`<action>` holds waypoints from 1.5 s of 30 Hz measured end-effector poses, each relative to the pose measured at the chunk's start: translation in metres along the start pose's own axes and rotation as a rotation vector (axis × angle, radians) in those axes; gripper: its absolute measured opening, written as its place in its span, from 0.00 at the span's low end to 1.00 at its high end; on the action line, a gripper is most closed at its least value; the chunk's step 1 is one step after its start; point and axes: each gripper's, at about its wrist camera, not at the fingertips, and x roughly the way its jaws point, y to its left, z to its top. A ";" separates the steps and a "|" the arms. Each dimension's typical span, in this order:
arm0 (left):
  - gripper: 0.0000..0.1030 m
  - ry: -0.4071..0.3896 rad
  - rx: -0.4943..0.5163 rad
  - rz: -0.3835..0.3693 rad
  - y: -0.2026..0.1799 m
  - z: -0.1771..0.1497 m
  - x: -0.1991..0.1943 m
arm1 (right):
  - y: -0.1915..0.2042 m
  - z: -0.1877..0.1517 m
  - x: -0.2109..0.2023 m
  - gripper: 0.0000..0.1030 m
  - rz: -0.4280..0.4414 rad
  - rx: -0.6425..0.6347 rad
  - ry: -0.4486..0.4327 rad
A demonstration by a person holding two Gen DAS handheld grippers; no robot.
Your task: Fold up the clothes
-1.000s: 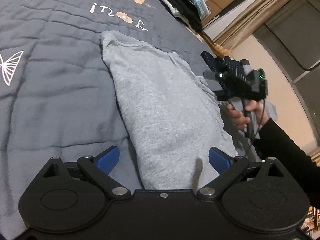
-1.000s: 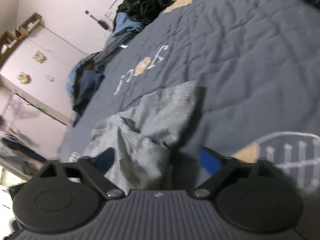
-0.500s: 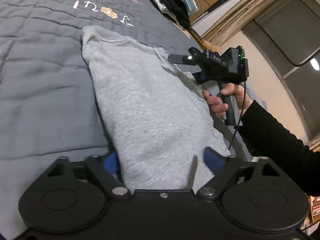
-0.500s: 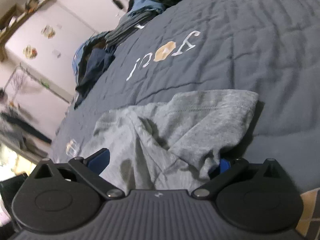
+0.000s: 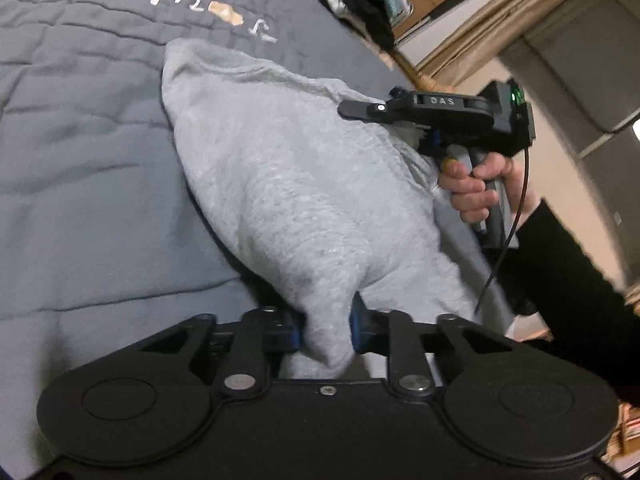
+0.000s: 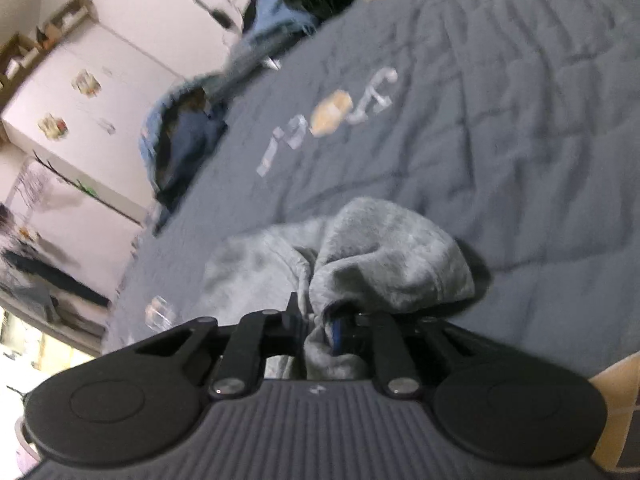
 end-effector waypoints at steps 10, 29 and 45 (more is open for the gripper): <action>0.15 -0.113 0.110 -0.128 -0.090 0.020 -0.019 | 0.054 0.038 -0.111 0.12 0.049 -0.077 -0.163; 0.14 -0.105 0.398 -0.453 -0.351 0.074 0.141 | 0.024 0.057 -0.445 0.11 -0.266 -0.088 -0.512; 0.14 -0.283 0.444 -0.501 -0.461 0.111 0.108 | 0.011 0.132 -0.575 0.12 -0.287 -0.232 -0.607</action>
